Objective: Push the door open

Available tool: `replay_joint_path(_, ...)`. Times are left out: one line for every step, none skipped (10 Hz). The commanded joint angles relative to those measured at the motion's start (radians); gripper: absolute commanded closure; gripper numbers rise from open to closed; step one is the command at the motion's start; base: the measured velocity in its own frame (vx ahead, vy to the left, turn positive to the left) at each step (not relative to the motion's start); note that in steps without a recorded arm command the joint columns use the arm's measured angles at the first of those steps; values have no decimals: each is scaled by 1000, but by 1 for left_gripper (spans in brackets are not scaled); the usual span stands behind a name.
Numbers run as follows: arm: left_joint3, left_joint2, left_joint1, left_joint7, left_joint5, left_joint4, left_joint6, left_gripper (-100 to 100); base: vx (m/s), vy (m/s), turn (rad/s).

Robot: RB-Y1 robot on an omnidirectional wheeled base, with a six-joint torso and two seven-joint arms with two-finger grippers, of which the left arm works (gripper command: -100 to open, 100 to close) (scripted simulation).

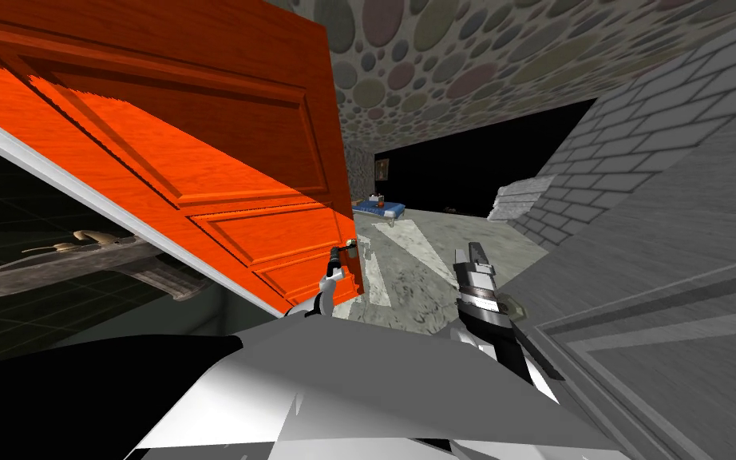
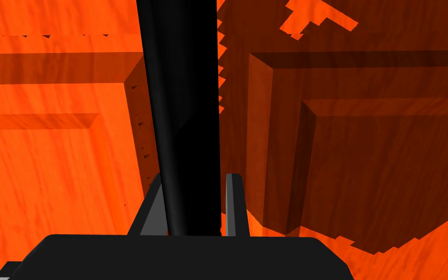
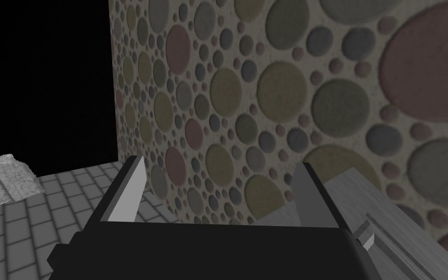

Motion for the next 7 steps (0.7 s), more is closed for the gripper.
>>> replay_joint_path(17,6,4,-9,1,-29,-2,100,120,-41,44)
replay_joint_path(17,6,4,-9,1,-29,-2,100,55,-13,3)
replay_joint_path(17,6,4,-9,1,-29,-2,100,13,8,7)
replay_joint_path(45,-10,-4,-31,3,-25,-7,100,91,-19,34)
replay_joint_path(62,-20,-9,-45,5,-22,-10,100,194,-74,85)
replay_joint_path(77,-30,-13,-56,6,-20,-13,100,175,-114,103)
replay_joint_path(91,-40,-16,-67,7,-18,-15,100,123,-91,75)
